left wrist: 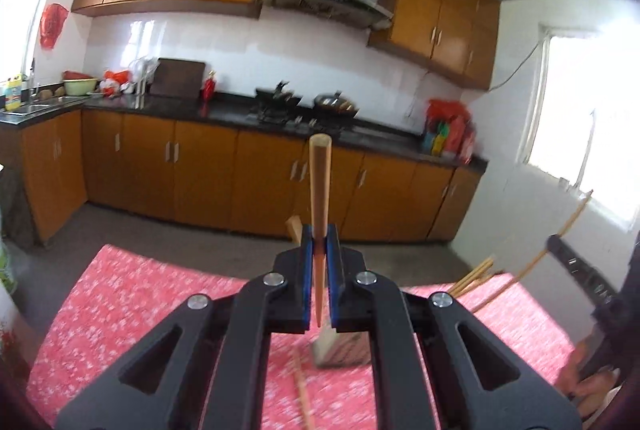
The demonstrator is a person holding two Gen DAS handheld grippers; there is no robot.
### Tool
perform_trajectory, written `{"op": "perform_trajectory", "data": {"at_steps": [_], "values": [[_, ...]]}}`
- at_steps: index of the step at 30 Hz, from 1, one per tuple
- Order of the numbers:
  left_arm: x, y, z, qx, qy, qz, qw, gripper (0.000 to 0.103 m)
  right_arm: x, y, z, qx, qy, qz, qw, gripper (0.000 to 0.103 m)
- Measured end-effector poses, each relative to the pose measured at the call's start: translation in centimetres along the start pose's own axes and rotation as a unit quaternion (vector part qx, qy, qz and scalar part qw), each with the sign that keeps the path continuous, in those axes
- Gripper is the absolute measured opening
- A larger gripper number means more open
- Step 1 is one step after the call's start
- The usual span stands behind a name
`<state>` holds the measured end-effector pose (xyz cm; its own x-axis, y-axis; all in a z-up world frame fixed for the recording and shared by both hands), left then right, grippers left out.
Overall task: Organize utensils
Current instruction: 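Lower both chopsticks into the holder and open both grippers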
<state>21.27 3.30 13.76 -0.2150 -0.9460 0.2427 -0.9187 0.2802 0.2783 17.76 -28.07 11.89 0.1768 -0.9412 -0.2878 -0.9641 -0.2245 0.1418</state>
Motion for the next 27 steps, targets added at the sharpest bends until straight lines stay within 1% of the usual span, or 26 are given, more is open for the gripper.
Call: {"op": "perform_trajectory", "data": {"at_steps": [3,5,10,15,18,21,24,26,27], "values": [[1.4,-0.7,-1.0,0.017,0.011,0.011,0.9997,0.007,-0.9,-1.1,-1.0,0.021,0.011,0.007,1.000,0.008],[1.9,-1.4,-1.1,0.018,0.023,0.019,0.9994,0.007,-1.1,-1.9,-1.1,0.031,0.018,0.016,0.999,0.008],[2.4,-2.9,-1.1,0.022,0.046,0.024,0.9984,0.007,-0.7,-3.2,-0.7,0.033,0.009,0.027,0.999,0.008],[3.4,-3.1,-2.0,0.041,0.030,0.022,0.9984,0.007,0.3,-3.9,-0.9,0.040,-0.001,0.037,0.999,0.008],[4.0,-4.5,-1.5,0.043,0.017,0.011,0.9989,0.007,0.4,-4.7,-0.3,0.037,-0.002,0.042,0.998,0.008],[3.9,-6.2,-0.2,0.032,0.006,0.004,0.9995,0.007,0.2,-5.9,0.8,0.024,0.005,0.043,0.999,0.008],[4.1,-8.8,1.6,-0.002,0.002,0.001,1.0000,0.008,-0.1,-7.3,2.2,-0.002,0.015,0.046,0.999,0.008],[3.9,-9.7,2.5,-0.023,0.005,0.000,0.9997,0.008,-0.2,-7.8,2.9,-0.021,0.021,0.050,0.998,0.009],[3.8,-9.9,2.7,-0.028,0.006,0.000,0.9996,0.008,-0.3,-7.9,3.1,-0.026,0.025,0.052,0.998,0.011]]}}
Point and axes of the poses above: each gripper's, at about its wrist camera, not at the fingertips, and y roughly against the way its jaws point, x to its right, z to its underside, the point moved 4 cm from there along -y, roughly the way its jaws point, and after that the axes turned 4 degrees about z, right-handed, at the moved point
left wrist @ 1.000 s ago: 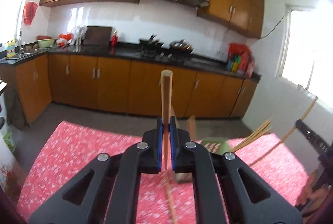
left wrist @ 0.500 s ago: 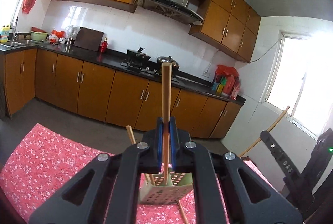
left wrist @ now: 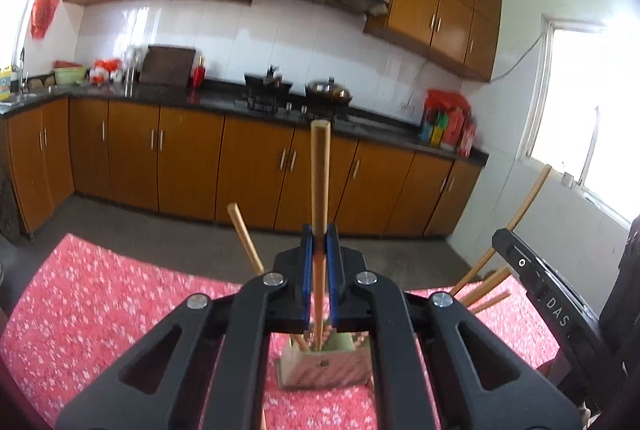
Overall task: Organize utensils
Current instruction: 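Lower both chopsticks into the holder and open both grippers, then close the right gripper on a chopstick while the left gripper grasps another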
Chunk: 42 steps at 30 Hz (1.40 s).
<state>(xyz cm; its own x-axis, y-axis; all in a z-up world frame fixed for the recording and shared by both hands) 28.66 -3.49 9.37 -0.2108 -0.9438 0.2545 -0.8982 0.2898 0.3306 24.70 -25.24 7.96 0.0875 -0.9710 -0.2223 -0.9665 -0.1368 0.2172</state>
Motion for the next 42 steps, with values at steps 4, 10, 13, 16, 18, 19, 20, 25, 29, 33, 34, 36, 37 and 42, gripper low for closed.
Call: {"op": "perform_trajectory", "data": {"at_steps": [4,10,13,16,18,19,20,25,29,33,34,36,37,42], "values": [[-0.5,0.5,0.1,-0.001,0.000,-0.003,1.0000,0.017,0.1,1.2,-0.2,0.009,0.003,0.010,1.000,0.049],[-1.7,3.7,0.0,0.018,0.010,-0.011,0.9997,0.025,1.6,4.5,-0.9,0.022,-0.004,0.025,0.999,0.049],[-2.6,5.9,0.7,0.022,0.012,-0.025,0.9994,0.028,3.3,6.3,-0.2,0.014,-0.015,0.040,0.999,0.049],[-4.0,7.3,2.9,0.009,0.010,-0.051,0.9986,0.029,5.5,6.9,1.8,-0.018,-0.023,0.063,0.998,0.049],[-5.2,7.3,4.9,-0.013,0.006,-0.071,0.9974,0.030,6.9,6.3,3.9,-0.057,-0.025,0.077,0.995,0.049],[-5.6,7.1,5.8,-0.023,0.004,-0.077,0.9968,0.031,7.7,5.7,5.5,-0.087,-0.027,0.082,0.993,0.049],[-6.2,6.8,7.2,-0.040,0.002,-0.085,0.9956,0.032,8.3,5.0,7.1,-0.116,-0.031,0.083,0.989,0.049],[-8.5,4.7,13.9,-0.127,0.005,-0.105,0.9864,0.032,8.7,2.4,15.0,-0.242,-0.045,0.052,0.968,0.042],[-9.3,3.8,18.4,-0.176,0.021,-0.099,0.9793,0.032,6.8,1.7,19.4,-0.295,-0.041,0.008,0.954,0.034],[-9.5,3.9,20.8,-0.197,0.029,-0.084,0.9763,0.032,4.6,1.3,22.1,-0.318,-0.009,-0.004,0.948,0.027],[-9.3,3.8,21.1,-0.200,0.029,-0.083,0.9758,0.032,4.3,1.1,22.5,-0.322,-0.003,-0.004,0.947,0.027],[-9.2,3.8,21.7,-0.207,0.027,-0.080,0.9748,0.032,3.9,0.8,23.2,-0.329,0.000,0.000,0.944,0.024],[-8.9,3.7,21.7,-0.209,0.026,-0.079,0.9744,0.032,3.9,0.5,23.2,-0.332,-0.001,0.001,0.943,0.023],[-8.3,3.3,22.0,-0.218,0.024,-0.078,0.9726,0.032,4.5,-0.2,23.8,-0.334,0.003,0.020,0.942,0.008]]}}
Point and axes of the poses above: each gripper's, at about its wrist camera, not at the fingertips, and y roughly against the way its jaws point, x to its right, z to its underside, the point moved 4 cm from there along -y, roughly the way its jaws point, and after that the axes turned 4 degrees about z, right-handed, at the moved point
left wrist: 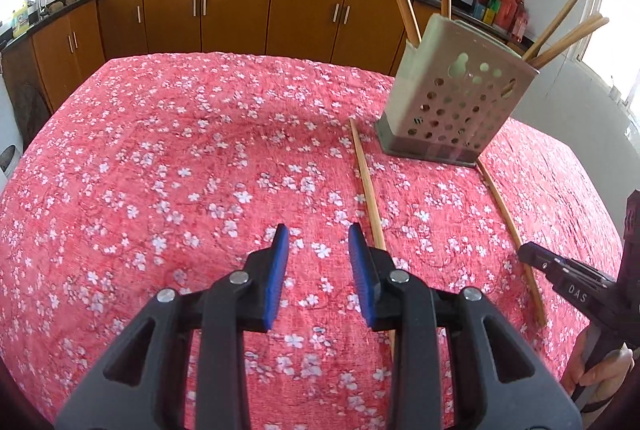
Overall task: Organize utensils
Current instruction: 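Close the right gripper on a chopstick while the left gripper grasps another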
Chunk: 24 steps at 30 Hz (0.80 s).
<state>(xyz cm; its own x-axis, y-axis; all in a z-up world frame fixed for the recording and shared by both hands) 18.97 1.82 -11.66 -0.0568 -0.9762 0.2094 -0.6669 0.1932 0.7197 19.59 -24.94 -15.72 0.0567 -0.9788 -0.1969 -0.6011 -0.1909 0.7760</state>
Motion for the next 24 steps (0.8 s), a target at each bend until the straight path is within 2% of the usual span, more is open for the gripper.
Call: {"op": "perform_trajectory", "data": {"at_steps": [15,24], "values": [[2.5,-1.8,0.3,-0.029,-0.029,0.026,0.9988,0.032,5.1,-0.9,-2.8,0.011,-0.042,0.067,0.997,0.008],[3.2,-2.8,0.8,-0.044,-0.036,0.029,0.9980,0.032,6.3,-1.2,-3.6,0.020,-0.040,0.072,0.996,0.008]]}}
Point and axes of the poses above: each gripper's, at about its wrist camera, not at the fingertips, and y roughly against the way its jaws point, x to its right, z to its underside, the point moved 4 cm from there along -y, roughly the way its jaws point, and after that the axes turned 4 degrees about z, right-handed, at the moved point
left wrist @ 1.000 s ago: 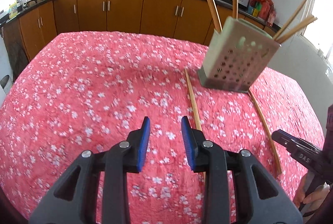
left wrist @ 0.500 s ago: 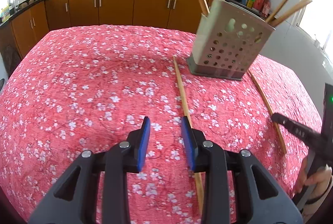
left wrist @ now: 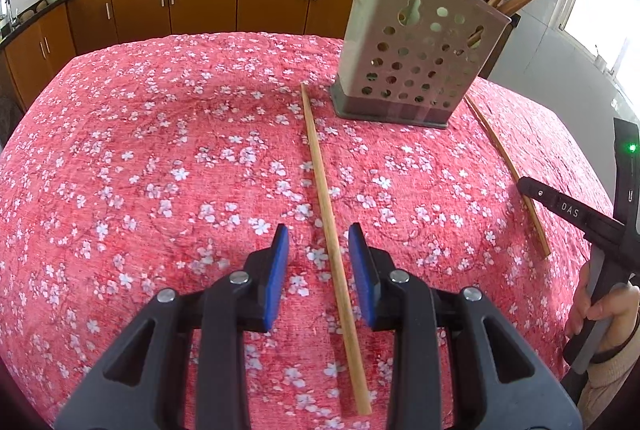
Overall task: Organize utensils
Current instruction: 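Close the right gripper on a chopstick while the left gripper grasps another, then hold both grasped chopsticks and begin lifting them off the cloth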
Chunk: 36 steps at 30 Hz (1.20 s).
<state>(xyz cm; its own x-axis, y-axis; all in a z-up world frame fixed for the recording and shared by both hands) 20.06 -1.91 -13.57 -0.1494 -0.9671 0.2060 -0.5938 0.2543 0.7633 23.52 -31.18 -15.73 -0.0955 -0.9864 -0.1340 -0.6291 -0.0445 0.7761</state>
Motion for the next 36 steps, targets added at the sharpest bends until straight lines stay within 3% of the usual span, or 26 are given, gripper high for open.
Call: {"op": "perform_trajectory", "data": {"at_steps": [6,8,10,21,29,36], "values": [[1.0,-1.2,0.2,-0.010,-0.014,-0.006,0.9998,0.029,-0.2,-0.1,0.2,0.000,0.001,-0.001,1.000,0.008],[1.1,-1.7,0.4,-0.016,-0.018,-0.017,0.9996,0.015,-0.2,0.0,0.5,0.000,0.002,0.000,1.000,0.008],[1.2,-2.2,0.4,-0.014,-0.020,-0.033,0.9992,0.009,-0.5,0.3,1.0,0.001,0.004,0.002,1.000,0.008],[-4.5,-4.6,-4.0,-0.011,0.040,-0.079,0.9960,0.008,-1.6,0.0,0.4,0.001,0.019,-0.007,1.000,0.008],[-6.4,-5.8,-5.9,0.014,0.026,-0.096,0.9950,0.011,-2.7,-0.8,-0.3,0.008,0.031,0.002,0.999,0.009],[-6.5,-5.8,-5.7,0.019,0.032,-0.088,0.9954,0.014,-2.6,-0.7,-0.2,0.009,0.037,0.010,0.999,0.009]]}}
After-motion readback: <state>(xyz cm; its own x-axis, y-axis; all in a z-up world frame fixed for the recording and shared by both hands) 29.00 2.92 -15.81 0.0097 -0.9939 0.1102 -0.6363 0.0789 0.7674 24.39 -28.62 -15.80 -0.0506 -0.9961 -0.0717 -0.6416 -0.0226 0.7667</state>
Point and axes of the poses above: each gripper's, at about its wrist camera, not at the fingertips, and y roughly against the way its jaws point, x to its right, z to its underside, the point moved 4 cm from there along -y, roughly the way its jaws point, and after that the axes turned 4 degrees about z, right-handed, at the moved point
